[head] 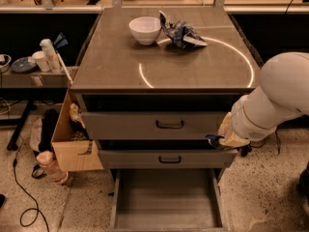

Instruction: Place rxbar blueberry into bottom drawer

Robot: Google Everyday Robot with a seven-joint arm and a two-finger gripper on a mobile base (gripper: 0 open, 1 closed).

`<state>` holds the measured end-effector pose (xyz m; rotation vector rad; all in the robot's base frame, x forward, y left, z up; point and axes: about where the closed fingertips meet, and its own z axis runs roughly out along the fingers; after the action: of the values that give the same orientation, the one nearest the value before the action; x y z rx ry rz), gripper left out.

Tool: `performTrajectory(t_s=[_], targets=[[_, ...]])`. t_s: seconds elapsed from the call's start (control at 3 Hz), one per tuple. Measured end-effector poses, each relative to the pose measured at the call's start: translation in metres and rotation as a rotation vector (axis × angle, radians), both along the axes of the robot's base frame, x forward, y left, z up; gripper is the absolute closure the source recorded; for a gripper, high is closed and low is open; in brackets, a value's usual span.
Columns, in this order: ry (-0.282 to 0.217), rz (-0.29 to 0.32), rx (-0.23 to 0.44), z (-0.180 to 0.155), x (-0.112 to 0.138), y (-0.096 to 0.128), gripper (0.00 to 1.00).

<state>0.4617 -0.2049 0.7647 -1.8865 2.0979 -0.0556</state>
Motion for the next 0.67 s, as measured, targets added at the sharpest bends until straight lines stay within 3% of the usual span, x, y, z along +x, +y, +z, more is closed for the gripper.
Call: performTrajectory(t_s=[0.33, 0.67], targets=[[-0.004, -0.003, -0.006, -0.009, 0.005, 0.002, 1.0], [-0.001, -0.001, -0.028, -0.061, 0.023, 0.01, 1.0]])
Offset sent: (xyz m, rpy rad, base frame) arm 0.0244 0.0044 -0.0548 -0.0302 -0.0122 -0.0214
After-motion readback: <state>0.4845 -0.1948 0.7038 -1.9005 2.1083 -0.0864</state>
